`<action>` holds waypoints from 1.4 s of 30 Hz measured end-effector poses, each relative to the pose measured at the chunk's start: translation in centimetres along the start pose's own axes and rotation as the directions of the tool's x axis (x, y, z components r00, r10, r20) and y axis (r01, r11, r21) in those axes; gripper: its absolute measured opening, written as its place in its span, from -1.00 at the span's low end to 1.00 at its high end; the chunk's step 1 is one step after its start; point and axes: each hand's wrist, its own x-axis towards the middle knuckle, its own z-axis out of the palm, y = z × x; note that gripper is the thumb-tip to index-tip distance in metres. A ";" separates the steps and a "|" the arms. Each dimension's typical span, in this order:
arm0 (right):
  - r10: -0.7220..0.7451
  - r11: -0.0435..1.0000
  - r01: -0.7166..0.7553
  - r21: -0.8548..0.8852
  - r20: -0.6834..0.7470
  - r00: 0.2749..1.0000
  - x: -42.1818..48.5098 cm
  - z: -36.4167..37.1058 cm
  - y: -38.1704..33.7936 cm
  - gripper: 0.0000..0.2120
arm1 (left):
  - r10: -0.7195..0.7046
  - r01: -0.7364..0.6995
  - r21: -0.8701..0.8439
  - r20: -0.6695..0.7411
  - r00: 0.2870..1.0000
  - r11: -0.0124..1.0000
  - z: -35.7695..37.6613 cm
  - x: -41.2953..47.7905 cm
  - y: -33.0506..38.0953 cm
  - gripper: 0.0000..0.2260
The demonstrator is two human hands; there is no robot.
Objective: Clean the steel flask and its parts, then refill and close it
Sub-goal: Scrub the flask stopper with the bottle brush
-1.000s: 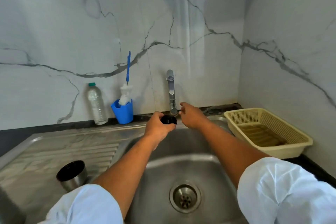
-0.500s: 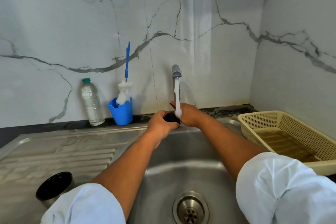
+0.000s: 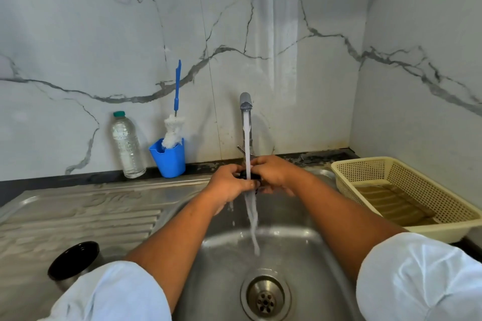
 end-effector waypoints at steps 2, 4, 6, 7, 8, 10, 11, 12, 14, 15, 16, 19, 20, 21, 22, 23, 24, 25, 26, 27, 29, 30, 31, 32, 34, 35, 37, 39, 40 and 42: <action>0.053 0.993 -0.063 0.098 0.103 0.993 -0.9 0.1 0.1 -0.80 | 0.004 -0.005 0.029 0.014 1.000 1.000 0.0 -0.4 0.1 -0.65; 0.058 0.989 -0.077 0.127 0.146 0.988 -1.4 0.4 0.3 -0.69 | 0.013 -0.015 0.070 0.021 1.000 0.997 -0.1 -0.7 0.1 -0.61; 0.041 0.990 -0.056 0.131 0.111 0.993 -1.6 0.7 0.5 -0.59 | 0.016 -0.020 0.118 0.033 0.999 0.993 -0.3 -0.8 0.2 -0.55; 0.034 0.992 -0.044 0.122 0.084 0.996 -1.6 0.8 0.6 -0.59 | 0.003 -0.011 0.131 0.061 0.998 0.991 -0.5 -0.6 0.3 -0.52; 0.029 0.994 -0.035 0.107 0.055 0.998 -1.7 1.0 0.7 -0.60 | -0.015 0.001 0.129 0.107 0.994 0.992 -0.7 -0.6 0.5 -0.48; 0.025 0.996 -0.026 0.084 0.009 1.000 -1.8 1.1 0.7 -0.71 | -0.047 0.017 0.164 0.178 0.983 0.986 -1.4 -0.3 0.9 -0.40; 0.021 0.996 -0.020 0.082 -0.006 1.000 -1.9 1.1 0.7 -0.78 | -0.051 0.013 0.219 0.169 0.984 0.976 -1.7 0.1 1.2 -0.39; 0.018 0.996 -0.016 0.086 -0.017 1.000 -2.1 1.1 0.7 -0.82 | -0.033 0.000 0.265 0.121 0.992 0.964 -2.0 0.5 1.5 -0.39; 0.009 0.997 -0.006 0.080 -0.033 0.999 -2.3 0.9 0.5 -0.76 | 0.006 -0.003 0.272 -0.008 1.000 0.962 -2.4 1.8 2.0 -0.33; 0.002 0.998 0.000 0.059 -0.039 0.999 -2.5 0.8 0.5 -0.69 | 0.001 0.009 0.248 -0.042 0.999 0.969 -2.4 2.5 2.3 -0.32; -0.002 1.000 0.003 0.026 -0.039 0.999 -2.6 0.7 0.4 -0.63 | -0.004 0.016 0.223 -0.054 0.999 0.975 -2.3 3.0 2.5 -0.35; -0.006 0.996 0.001 -0.084 -0.058 0.998 -3.0 0.4 0.4 -0.56 | -0.033 0.035 0.068 -0.041 0.999 0.997 -1.3 4.3 2.6 -0.56; -0.007 0.993 -0.001 -0.118 -0.074 0.997 -3.0 0.2 0.5 -0.54 | -0.032 0.032 0.002 -0.041 0.999 0.999 -0.8 4.5 2.7 -0.65; -0.011 0.990 -0.001 -0.143 -0.086 0.996 -3.1 0.0 0.5 -0.52 | -0.024 0.022 -0.048 -0.046 0.999 0.999 -0.5 4.6 2.6 -0.72; -0.014 0.987 -0.001 -0.162 -0.095 0.995 -3.2 -0.2 0.6 -0.51 | -0.009 0.004 -0.084 -0.051 0.999 0.996 -0.2 4.7 2.6 -0.75; -0.022 0.983 0.003 -0.181 -0.105 0.994 -3.3 -0.5 0.6 -0.52 | 0.013 -0.017 -0.104 -0.044 0.999 0.994 0.1 4.8 2.5 -0.73; -0.030 0.979 0.006 -0.204 -0.115 0.993 -3.3 -0.7 0.6 -0.54 | 0.034 -0.036 -0.112 -0.018 0.999 0.993 0.2 4.9 2.4 -0.65; -0.037 0.975 0.009 -0.222 -0.122 0.992 -3.4 -0.9 0.7 -0.56 | 0.050 -0.048 -0.105 0.023 0.998 0.993 0.2 4.9 2.4 -0.53; -0.042 0.971 0.011 -0.237 -0.123 0.992 -3.5 -1.1 0.7 -0.57 | 0.062 -0.056 -0.088 0.067 0.996 0.995 0.3 4.7 2.5 -0.42; -0.049 0.967 0.016 -0.254 -0.122 0.991 -3.6 -1.1 0.6 -0.56 | 0.065 -0.059 -0.056 0.105 0.992 0.997 0.2 4.6 2.6 -0.32; -0.069 0.954 0.031 -0.299 -0.118 0.991 -4.0 -1.1 0.5 -0.52 | 0.052 -0.056 0.022 0.160 0.986 0.998 0.0 4.5 2.6 -0.22; -0.077 0.946 0.035 -0.323 -0.116 0.990 -4.2 -1.0 0.4 -0.52 | 0.038 -0.048 0.058 0.175 0.984 0.997 -0.2 4.5 2.5 -0.19; -0.082 0.938 0.037 -0.344 -0.116 0.990 -4.4 -0.9 0.3 -0.52 | 0.023 -0.044 0.105 0.188 0.982 0.993 -0.4 4.4 2.5 -0.17; -0.085 0.931 0.037 -0.364 -0.118 0.989 -4.7 -0.8 0.1 -0.53 | 0.009 -0.038 0.145 0.197 0.980 0.989 -0.5 4.3 2.5 -0.15; -0.090 0.914 0.029 -0.404 -0.133 0.987 -5.3 -0.7 -0.2 -0.53 | 0.003 -0.045 0.193 0.212 0.977 0.980 -0.7 4.2 2.7 -0.13; -0.090 0.904 0.023 -0.427 -0.138 0.986 -5.6 -0.7 -0.4 -0.53 | 0.002 -0.051 0.215 0.222 0.975 0.975 -0.8 4.0 2.8 -0.13; -0.093 0.889 0.018 -0.458 -0.140 0.986 -6.3 -0.8 -0.9 -0.58 | -0.015 -0.058 0.292 0.243 0.970 0.955 -1.0 3.3 2.9 -0.12; -0.105 0.886 0.026 -0.462 -0.146 0.984 -6.9 -0.9 -1.5 -0.67 | -0.031 -0.068 0.389 0.242 0.970 0.919 -1.3 2.5 2.8 -0.11; -0.114 0.889 0.034 -0.456 -0.147 0.983 -7.2 -0.9 -1.7 -0.70 | -0.034 -0.076 0.437 0.240 0.970 0.896 -1.6 1.9 2.8 -0.13; -0.127 0.895 0.054 -0.443 -0.138 0.982 -7.7 -0.7 -2.1 -0.68 | -0.019 -0.115 0.488 0.261 0.965 0.865 -2.2 0.7 2.7 -0.19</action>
